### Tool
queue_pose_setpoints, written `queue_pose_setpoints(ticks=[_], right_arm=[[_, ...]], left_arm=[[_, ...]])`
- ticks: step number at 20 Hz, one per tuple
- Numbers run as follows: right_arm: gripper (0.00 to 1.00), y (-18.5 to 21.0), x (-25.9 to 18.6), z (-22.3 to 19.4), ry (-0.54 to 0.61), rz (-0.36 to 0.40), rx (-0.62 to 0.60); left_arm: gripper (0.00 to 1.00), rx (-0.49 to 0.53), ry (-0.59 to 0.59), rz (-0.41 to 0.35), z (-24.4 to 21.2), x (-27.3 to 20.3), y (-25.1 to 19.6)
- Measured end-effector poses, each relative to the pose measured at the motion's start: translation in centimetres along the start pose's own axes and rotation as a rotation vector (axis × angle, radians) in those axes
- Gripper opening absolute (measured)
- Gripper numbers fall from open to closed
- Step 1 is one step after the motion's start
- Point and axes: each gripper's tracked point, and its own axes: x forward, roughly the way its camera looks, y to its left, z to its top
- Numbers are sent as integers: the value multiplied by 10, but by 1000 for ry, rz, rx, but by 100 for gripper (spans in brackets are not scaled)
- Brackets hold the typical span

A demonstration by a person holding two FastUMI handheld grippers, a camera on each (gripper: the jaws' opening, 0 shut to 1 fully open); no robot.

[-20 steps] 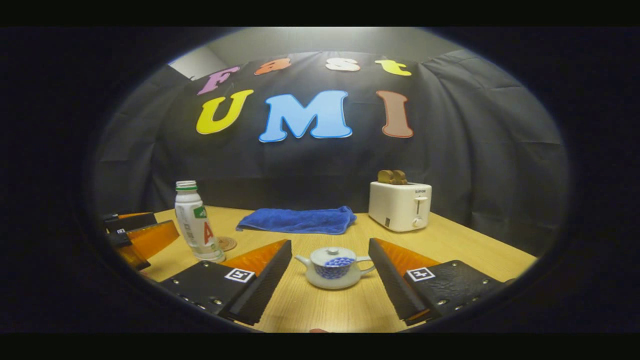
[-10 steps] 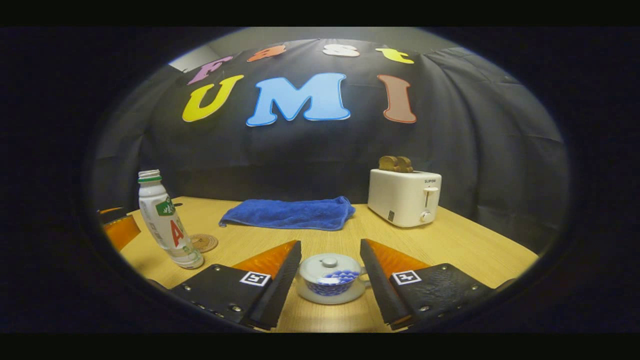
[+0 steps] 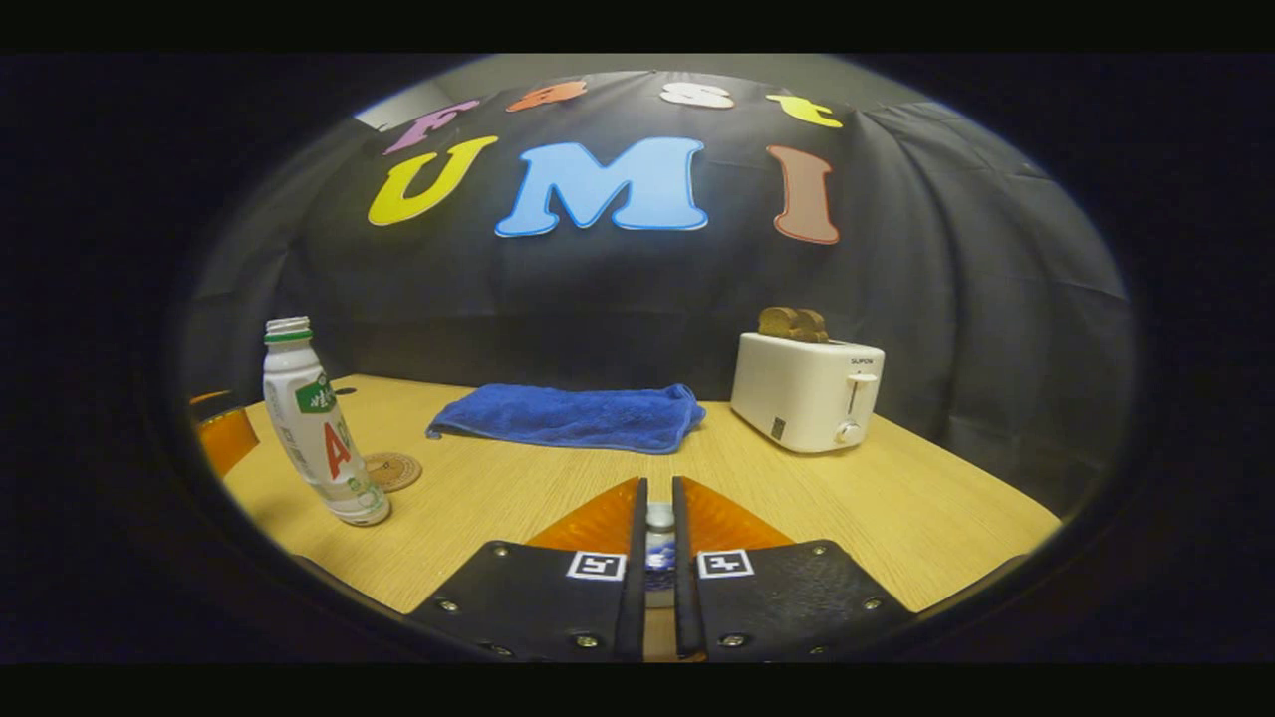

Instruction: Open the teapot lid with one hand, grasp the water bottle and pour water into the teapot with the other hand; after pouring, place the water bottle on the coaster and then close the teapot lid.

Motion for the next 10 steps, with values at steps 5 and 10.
queue_pose_setpoints(ticks=[5, 10], right_arm=[[12, 3, -9, 13, -54, 17, 6], [12, 15, -19, 23, -95, 54, -3]], left_arm=[[100, -24, 8, -24, -5, 5, -5], [100, -39, 29, -59, -15, 21, -6]])
